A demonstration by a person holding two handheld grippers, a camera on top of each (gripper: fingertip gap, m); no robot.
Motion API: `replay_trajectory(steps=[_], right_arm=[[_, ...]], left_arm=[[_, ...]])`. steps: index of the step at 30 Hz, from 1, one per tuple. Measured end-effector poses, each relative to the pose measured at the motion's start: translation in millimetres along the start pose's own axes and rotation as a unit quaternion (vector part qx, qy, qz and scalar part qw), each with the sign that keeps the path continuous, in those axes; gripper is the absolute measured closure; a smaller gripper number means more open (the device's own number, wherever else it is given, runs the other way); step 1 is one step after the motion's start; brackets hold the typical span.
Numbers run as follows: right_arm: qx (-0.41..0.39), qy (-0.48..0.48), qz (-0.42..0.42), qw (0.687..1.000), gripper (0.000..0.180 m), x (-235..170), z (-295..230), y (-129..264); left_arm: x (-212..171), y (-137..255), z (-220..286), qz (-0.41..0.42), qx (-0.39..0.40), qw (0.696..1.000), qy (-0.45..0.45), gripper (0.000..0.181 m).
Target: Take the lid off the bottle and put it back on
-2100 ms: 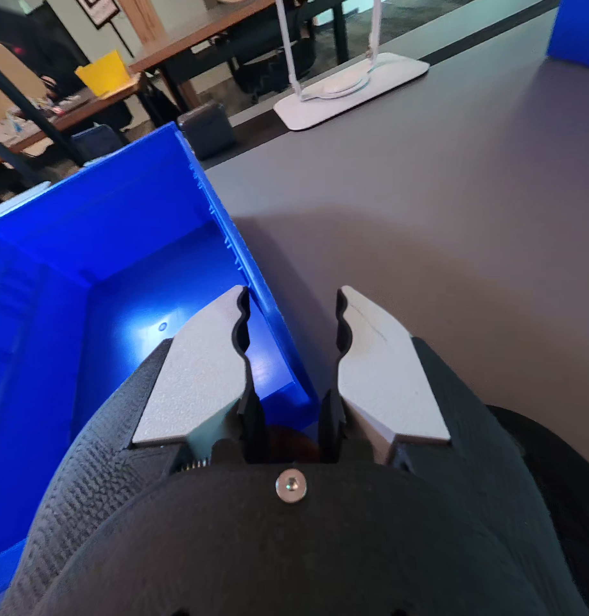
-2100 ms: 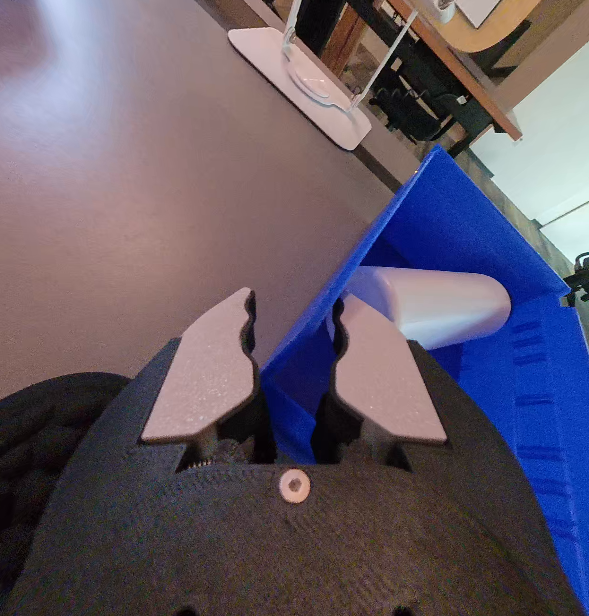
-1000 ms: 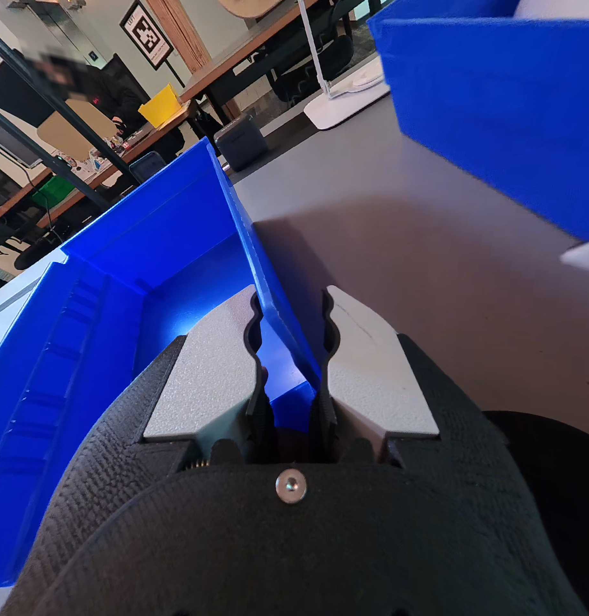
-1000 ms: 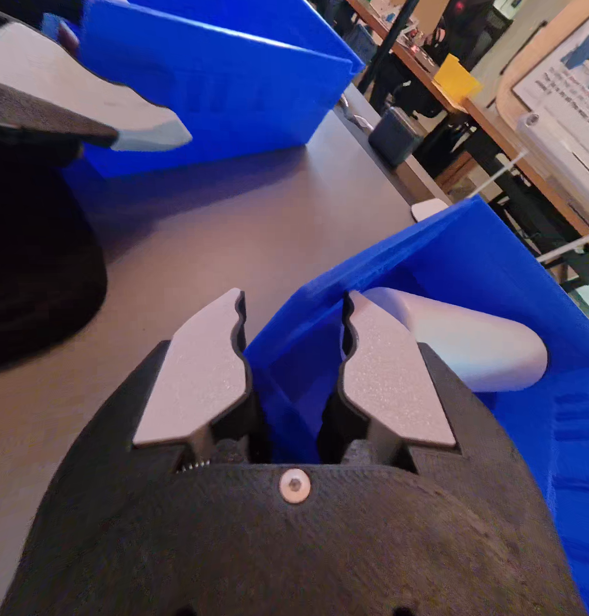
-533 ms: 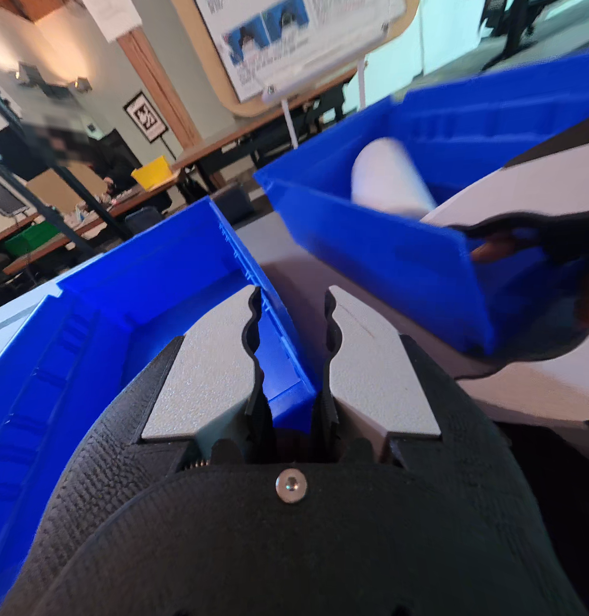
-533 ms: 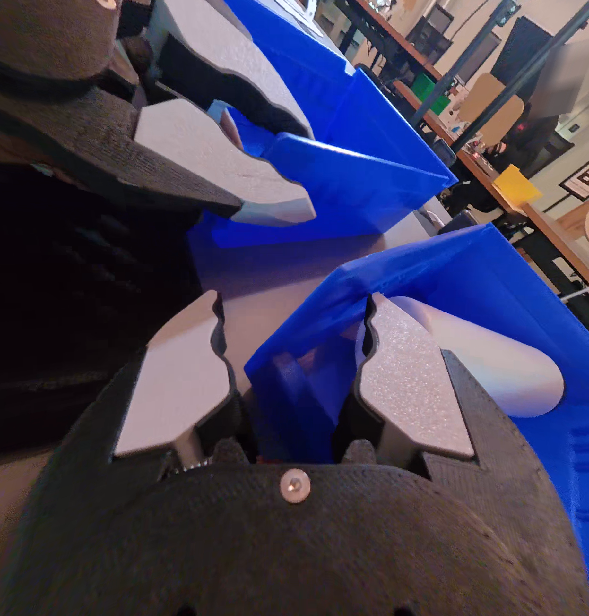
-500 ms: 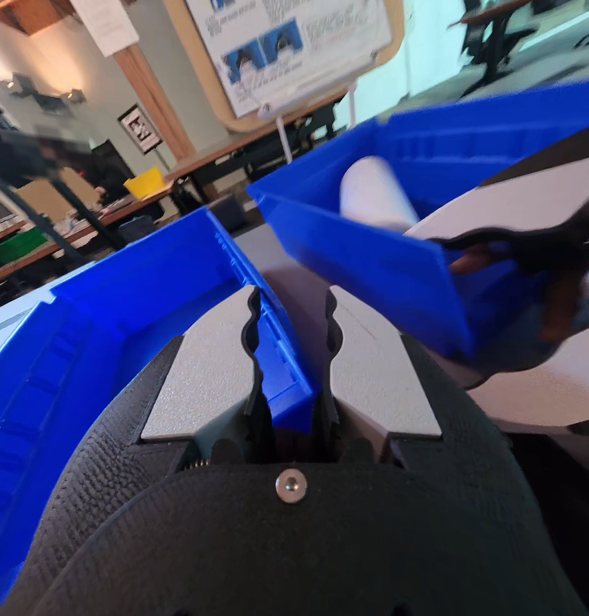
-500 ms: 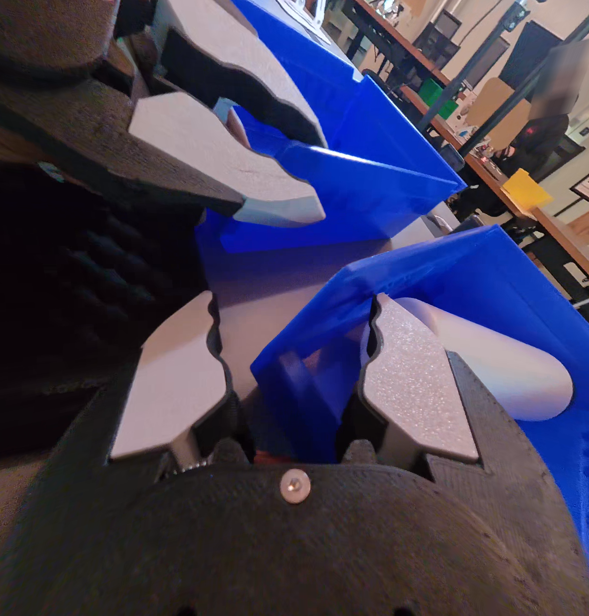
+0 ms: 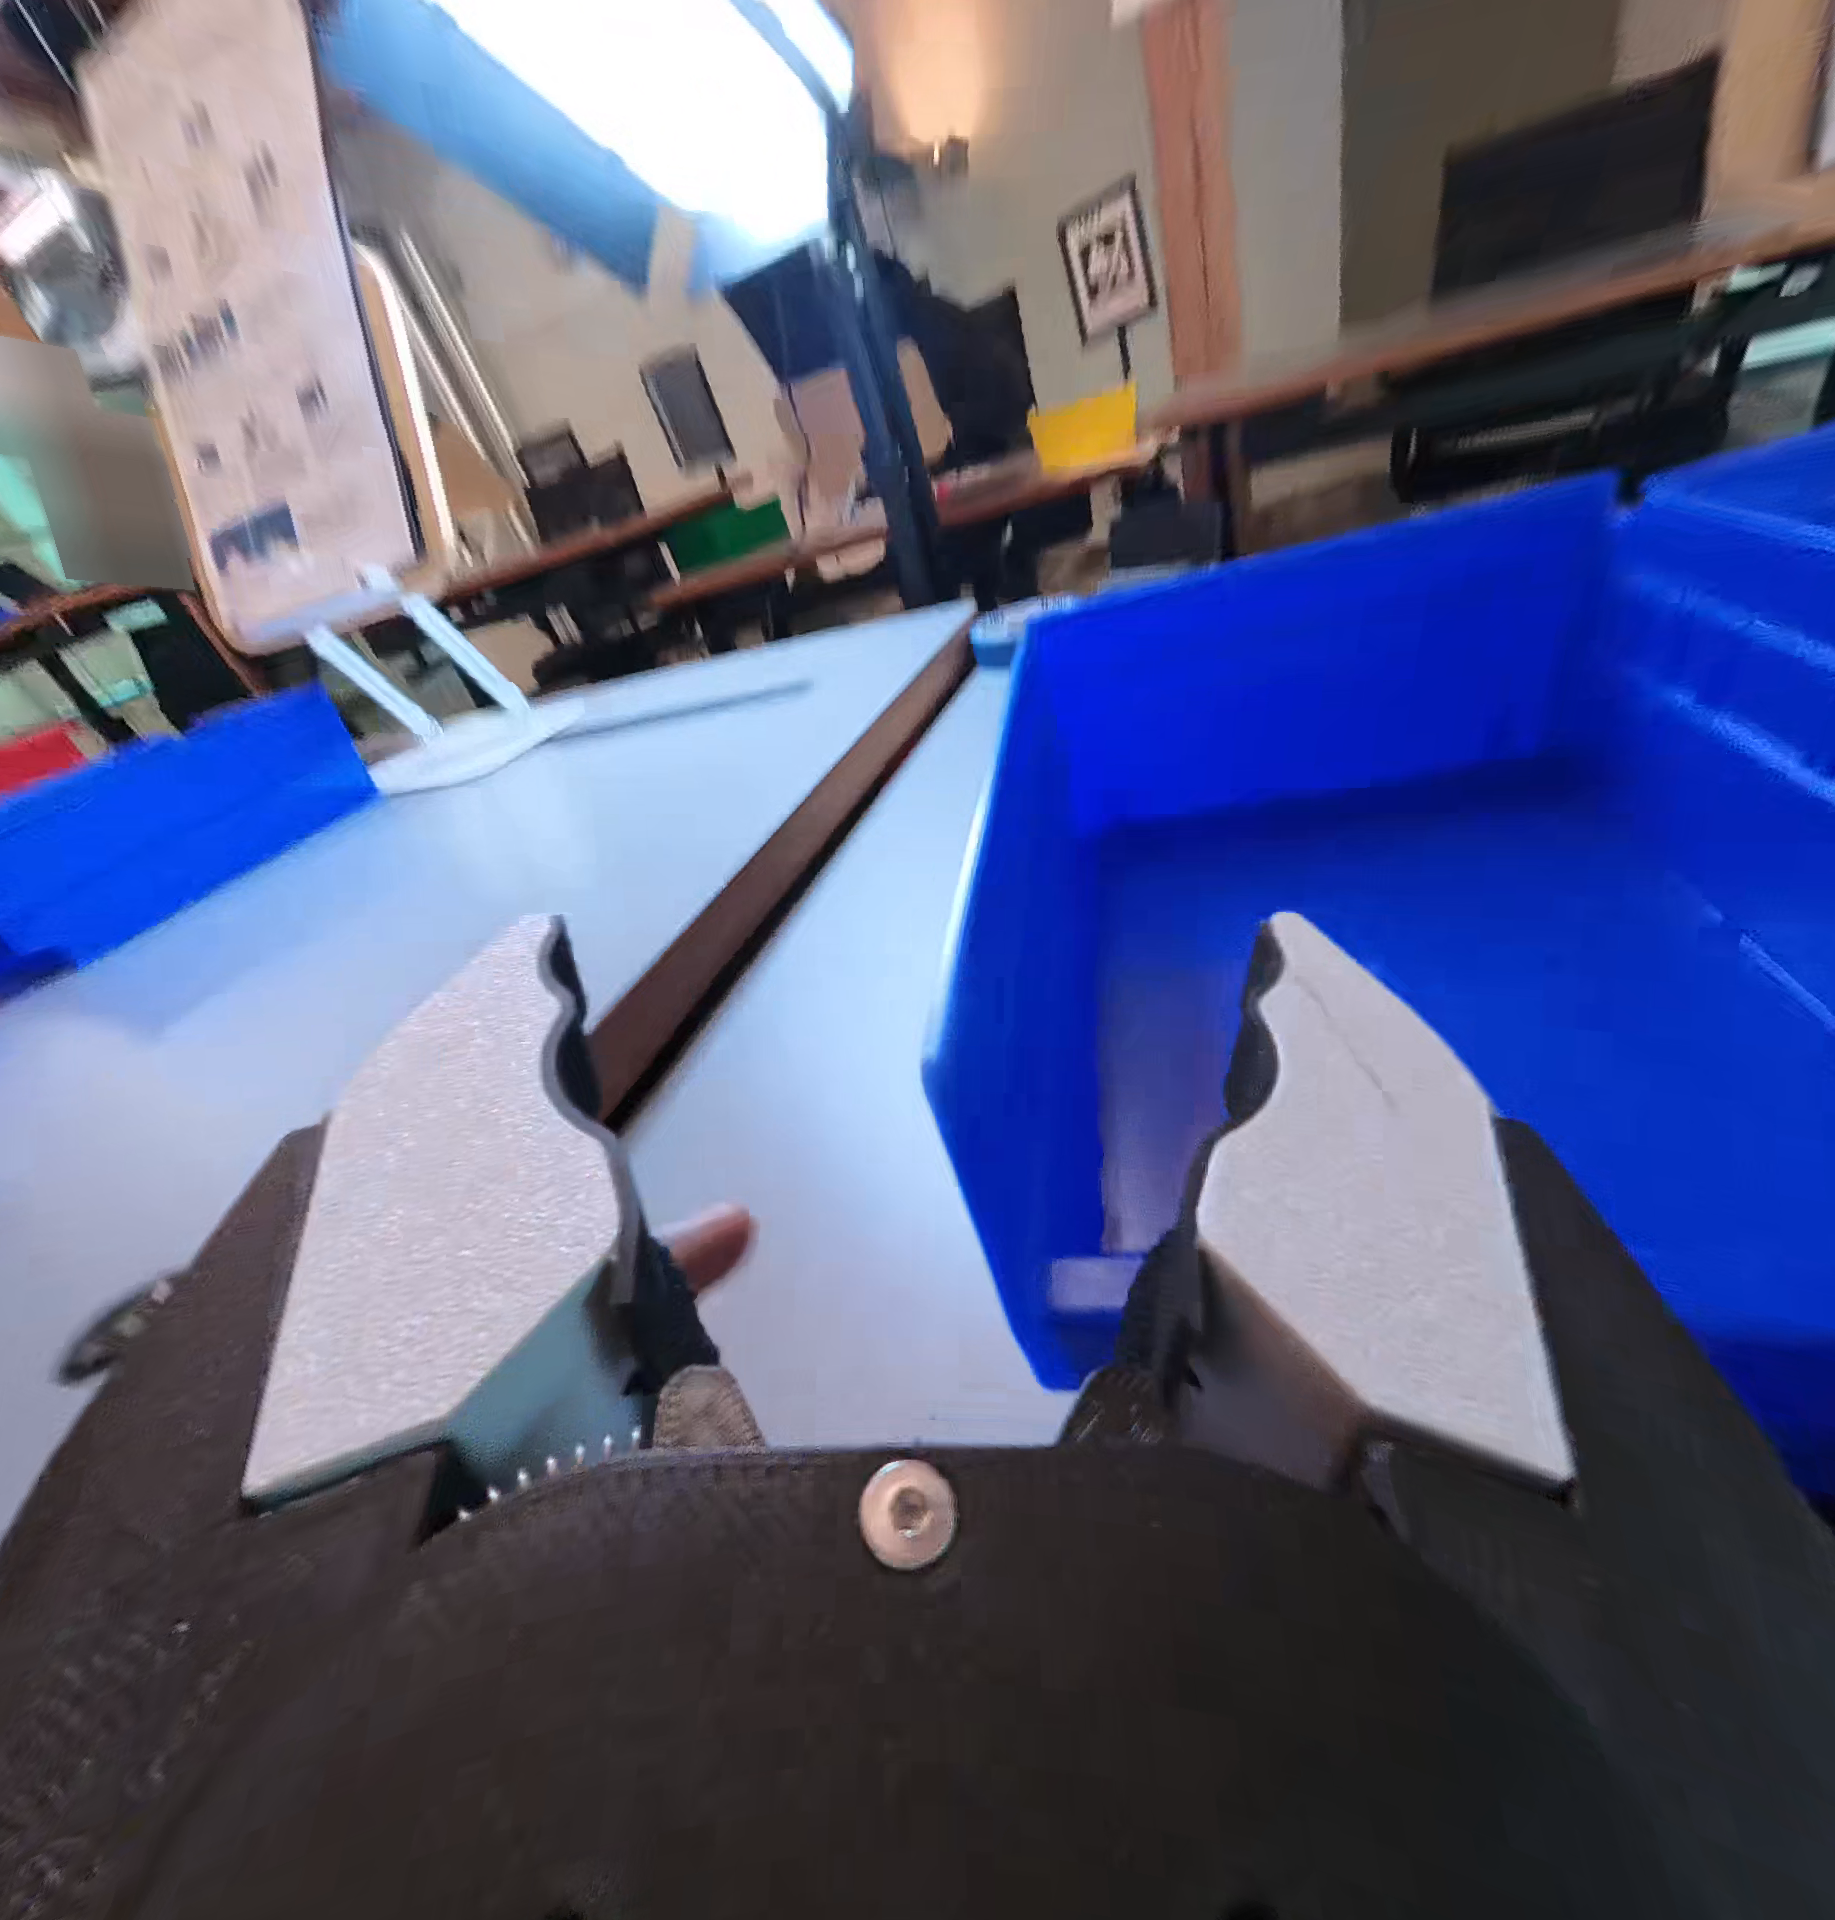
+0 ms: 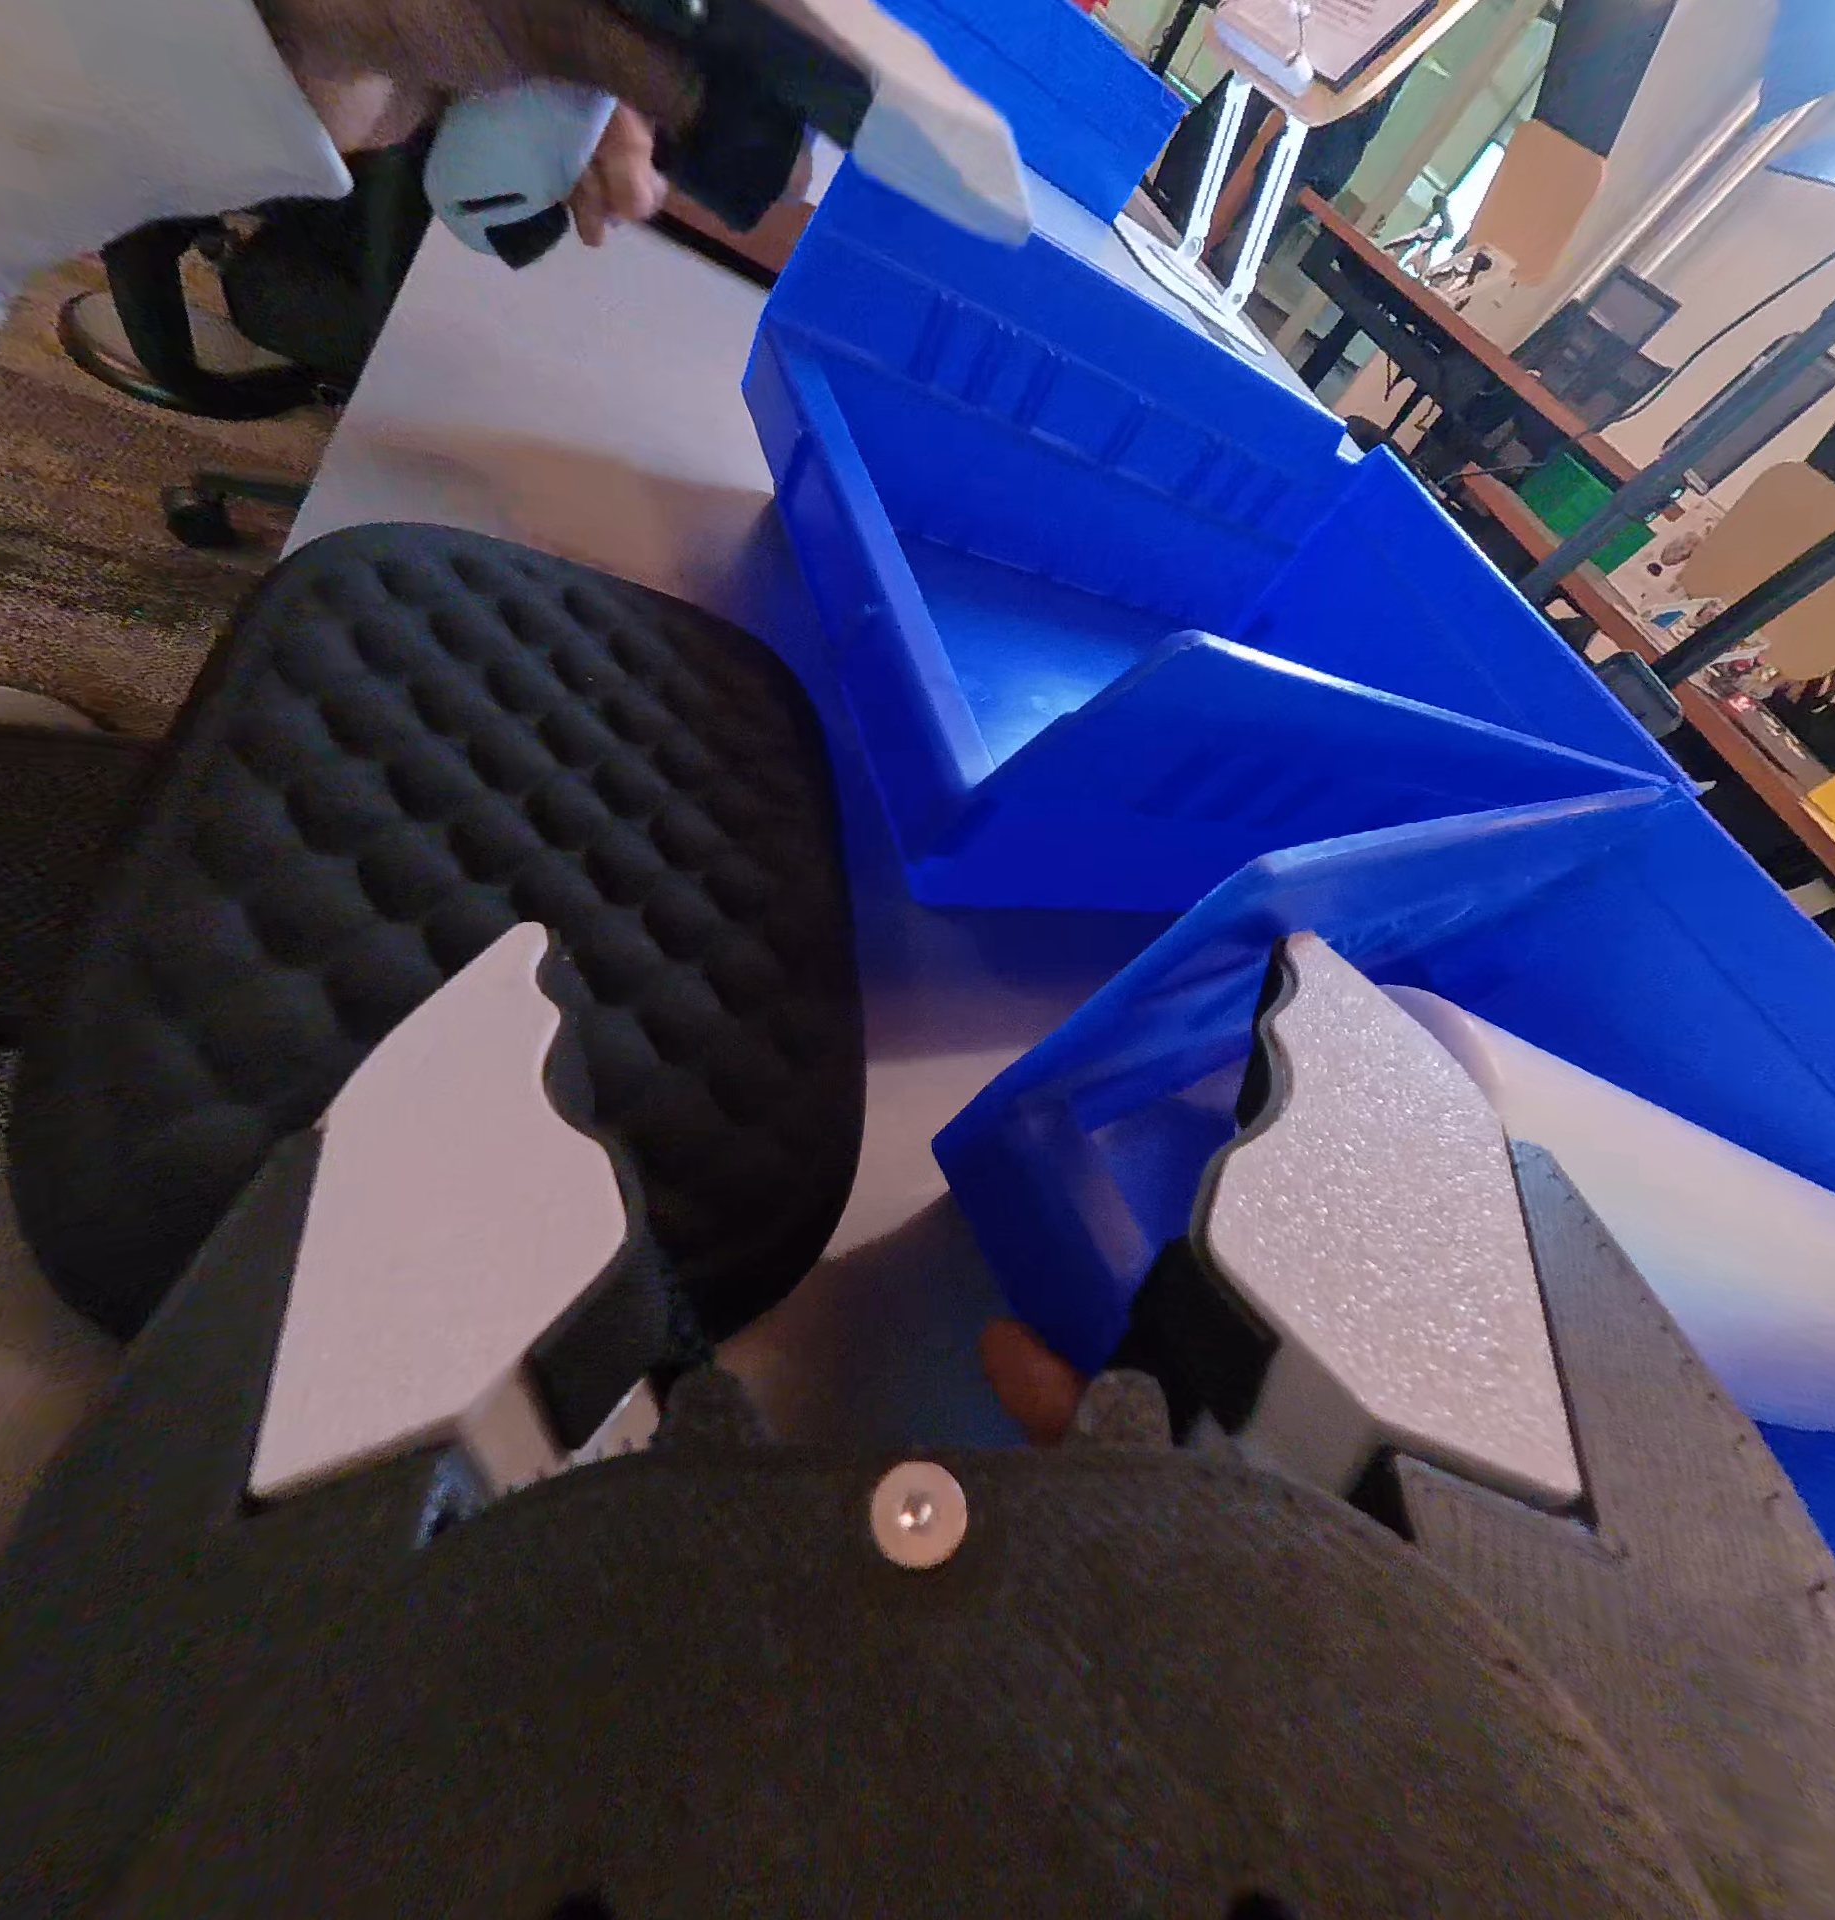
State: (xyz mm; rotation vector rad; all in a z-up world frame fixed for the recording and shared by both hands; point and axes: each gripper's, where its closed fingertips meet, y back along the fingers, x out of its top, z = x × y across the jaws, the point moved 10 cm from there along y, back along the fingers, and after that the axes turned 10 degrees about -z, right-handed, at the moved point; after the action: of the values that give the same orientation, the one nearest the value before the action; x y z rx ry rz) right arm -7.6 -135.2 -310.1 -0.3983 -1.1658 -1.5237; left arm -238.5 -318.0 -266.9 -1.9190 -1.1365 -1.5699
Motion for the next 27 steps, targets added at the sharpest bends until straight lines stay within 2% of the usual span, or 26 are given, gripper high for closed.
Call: replay_trajectory(steps=[2, 4, 5, 6, 10, 13, 14, 15, 21, 27], right_arm=[[-0.003, -0.003, 0.009, 1.0, 0.06, 0, 1, 2], [-0.003, -0.008, 0.022, 1.0, 0.063, 0, 2, 4], [-0.004, -0.01, 0.027, 1.0, 0.064, 0, 2, 5], [-0.006, -0.01, 0.031, 0.999, 0.065, 0, 2, 6], [-0.011, -0.001, 0.037, 0.999, 0.066, 0, 1, 8], [-0.021, 0.004, 0.053, 0.998, 0.07, 0, 1, 10], [-0.025, 0.003, 0.063, 0.998, 0.072, 1, 1, 12], [-0.031, -0.001, 0.077, 0.997, 0.075, 1, 2, 14], [-0.059, -0.051, 0.129, 0.989, 0.094, 1, 11, 27], [-0.065, -0.058, 0.126, 0.988, 0.098, -1, 13, 27]], left_arm=[[-16, -15, -2, -0.041, -0.049, 0.998, 0.026, 0.061], [-26, -30, 0, -0.07, -0.12, 0.988, 0.069, 0.071], [-26, -36, -1, -0.081, -0.131, 0.984, 0.088, 0.073], [-25, -42, -2, -0.08, -0.134, 0.983, 0.096, 0.075], [-22, -63, -5, -0.08, -0.126, 0.984, 0.097, 0.108], [-21, -69, -5, -0.081, -0.13, 0.984, 0.094, 0.12], [-21, -68, -5, -0.076, -0.132, 0.984, 0.092, 0.138], [-21, -68, -4, -0.068, -0.133, 0.985, 0.086, 0.169], [-21, -61, -4, -0.043, -0.13, 0.983, 0.126, 0.176], [-19, -35, -12, 0.068, -0.078, 0.98, 0.171, 0.176]])
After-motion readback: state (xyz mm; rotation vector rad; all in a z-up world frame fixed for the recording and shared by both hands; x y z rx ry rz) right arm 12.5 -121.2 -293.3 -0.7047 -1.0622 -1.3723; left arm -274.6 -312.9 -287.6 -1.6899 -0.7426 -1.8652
